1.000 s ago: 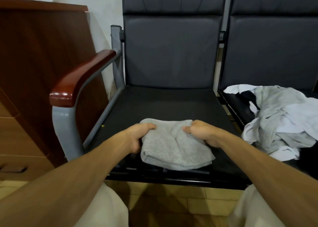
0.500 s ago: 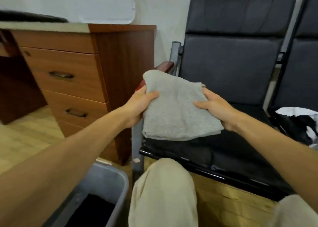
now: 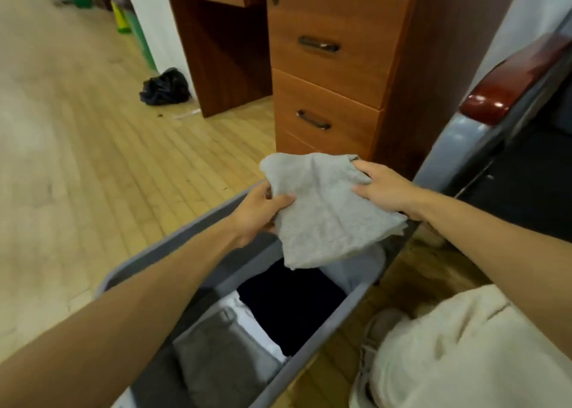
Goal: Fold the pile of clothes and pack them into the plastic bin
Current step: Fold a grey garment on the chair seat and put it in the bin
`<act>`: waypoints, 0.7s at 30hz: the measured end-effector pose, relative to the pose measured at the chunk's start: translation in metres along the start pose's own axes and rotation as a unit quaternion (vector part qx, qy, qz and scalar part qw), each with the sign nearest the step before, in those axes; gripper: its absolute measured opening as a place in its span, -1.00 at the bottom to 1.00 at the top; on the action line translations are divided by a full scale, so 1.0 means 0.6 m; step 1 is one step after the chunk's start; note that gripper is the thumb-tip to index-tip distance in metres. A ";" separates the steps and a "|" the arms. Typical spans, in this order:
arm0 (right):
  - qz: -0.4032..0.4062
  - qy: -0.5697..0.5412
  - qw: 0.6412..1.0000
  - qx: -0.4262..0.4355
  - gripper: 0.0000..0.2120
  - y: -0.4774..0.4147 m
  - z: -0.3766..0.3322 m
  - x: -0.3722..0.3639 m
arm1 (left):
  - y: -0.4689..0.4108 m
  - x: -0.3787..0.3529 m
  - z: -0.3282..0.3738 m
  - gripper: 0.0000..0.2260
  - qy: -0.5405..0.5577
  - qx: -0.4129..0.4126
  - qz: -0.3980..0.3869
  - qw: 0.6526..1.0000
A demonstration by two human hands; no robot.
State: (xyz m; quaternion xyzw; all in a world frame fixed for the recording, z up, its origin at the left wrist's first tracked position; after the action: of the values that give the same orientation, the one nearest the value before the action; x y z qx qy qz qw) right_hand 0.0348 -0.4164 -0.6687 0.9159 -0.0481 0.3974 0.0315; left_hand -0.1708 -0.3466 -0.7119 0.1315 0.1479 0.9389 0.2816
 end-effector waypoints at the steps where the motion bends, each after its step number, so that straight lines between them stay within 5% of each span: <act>1: -0.019 0.004 1.000 0.005 -0.57 -0.015 0.002 -0.030 | 0.003 0.014 -0.029 -0.73 0.013 0.016 0.006 1.000; 7: -0.097 0.012 0.995 0.015 -0.61 -0.076 0.022 -0.161 | 0.000 0.053 -0.190 -0.77 0.045 0.146 0.029 0.988; 12: -0.161 0.099 0.977 -0.101 -0.63 -0.058 0.099 -0.221 | -0.006 0.039 -0.298 -0.72 -0.068 0.288 -0.025 0.955; 15: -0.179 0.138 0.966 -0.124 -0.66 -0.035 0.119 -0.212 | -0.018 0.028 -0.300 -0.58 -0.091 0.283 -0.005 0.955; 21: -0.117 0.195 0.968 -0.104 -0.77 -0.009 0.119 -0.096 | -0.053 -0.035 -0.173 -0.83 -0.144 0.170 -0.060 0.973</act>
State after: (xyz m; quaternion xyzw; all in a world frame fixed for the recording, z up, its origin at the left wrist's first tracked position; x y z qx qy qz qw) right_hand 0.0480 -0.4141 -0.7593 0.8115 0.0260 0.5549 0.1814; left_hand -0.1723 -0.3544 -0.8226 0.3019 0.2709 0.8528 0.3291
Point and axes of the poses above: each hand's wrist, its own y-axis away from the middle knuckle, its own x-axis out of the back of the hand, z = x × y, the point moved 4 cm from there along -y, towards the middle knuckle, and after that the axes turned 8 degrees about x, right-handed, at the moved point
